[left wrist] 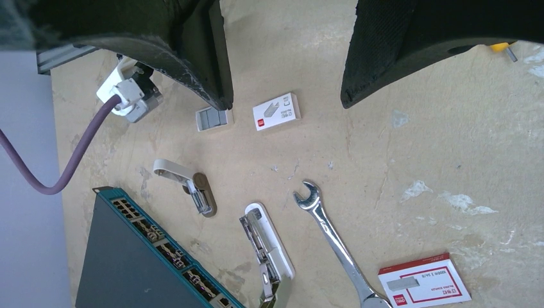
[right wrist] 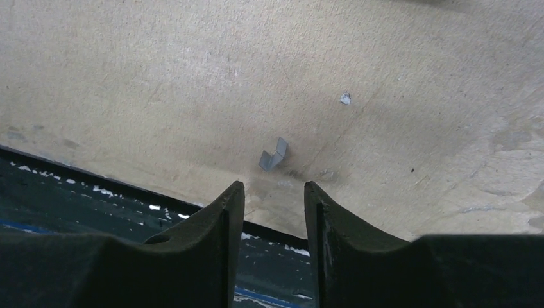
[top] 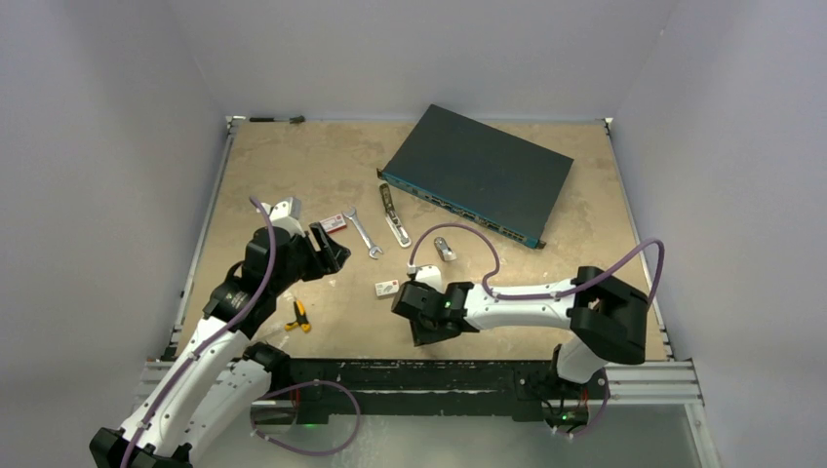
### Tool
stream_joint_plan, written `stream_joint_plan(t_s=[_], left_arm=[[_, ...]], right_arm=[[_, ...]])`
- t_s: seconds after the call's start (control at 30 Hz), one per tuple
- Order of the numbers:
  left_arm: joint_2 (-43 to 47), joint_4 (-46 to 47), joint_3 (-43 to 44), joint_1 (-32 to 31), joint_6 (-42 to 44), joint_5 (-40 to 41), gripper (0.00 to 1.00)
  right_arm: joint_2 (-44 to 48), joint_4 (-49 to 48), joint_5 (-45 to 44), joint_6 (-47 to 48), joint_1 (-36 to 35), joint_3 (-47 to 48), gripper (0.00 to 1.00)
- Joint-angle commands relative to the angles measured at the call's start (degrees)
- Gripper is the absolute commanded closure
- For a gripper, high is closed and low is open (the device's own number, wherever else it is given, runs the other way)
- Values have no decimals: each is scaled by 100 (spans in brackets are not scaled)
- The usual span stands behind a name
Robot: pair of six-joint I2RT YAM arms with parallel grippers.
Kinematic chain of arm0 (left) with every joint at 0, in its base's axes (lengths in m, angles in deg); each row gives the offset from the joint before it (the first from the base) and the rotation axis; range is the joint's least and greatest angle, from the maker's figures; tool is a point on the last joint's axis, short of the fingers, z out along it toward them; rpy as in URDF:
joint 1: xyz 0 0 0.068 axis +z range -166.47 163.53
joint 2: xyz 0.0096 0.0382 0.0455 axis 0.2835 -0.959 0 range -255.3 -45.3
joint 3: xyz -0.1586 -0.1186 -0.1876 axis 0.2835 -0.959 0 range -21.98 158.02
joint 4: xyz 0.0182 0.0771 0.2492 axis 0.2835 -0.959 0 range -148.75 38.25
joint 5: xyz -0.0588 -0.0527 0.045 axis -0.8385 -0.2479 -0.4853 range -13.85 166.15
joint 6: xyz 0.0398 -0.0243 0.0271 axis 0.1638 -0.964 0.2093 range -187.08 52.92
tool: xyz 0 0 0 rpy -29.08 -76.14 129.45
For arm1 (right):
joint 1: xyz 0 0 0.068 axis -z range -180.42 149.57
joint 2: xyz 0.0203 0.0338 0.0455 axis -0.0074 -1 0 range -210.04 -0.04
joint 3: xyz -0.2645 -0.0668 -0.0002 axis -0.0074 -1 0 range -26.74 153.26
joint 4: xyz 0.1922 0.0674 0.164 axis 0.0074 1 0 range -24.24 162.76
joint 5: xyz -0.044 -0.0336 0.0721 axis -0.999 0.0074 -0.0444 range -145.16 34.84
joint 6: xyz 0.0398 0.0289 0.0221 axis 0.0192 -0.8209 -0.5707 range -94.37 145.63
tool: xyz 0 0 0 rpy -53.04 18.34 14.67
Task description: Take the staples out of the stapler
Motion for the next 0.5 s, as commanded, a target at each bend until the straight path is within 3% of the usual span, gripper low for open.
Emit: stream_joint_plan(t_s=[0.0,0.47], left_arm=[[6,154,-1,24,95,-55,39],[-11,154,8,28,108,-55,39]], right_arm=[[-62,71,49,-13,12,124,57],[-752,-127,-149,459,25,746,63]])
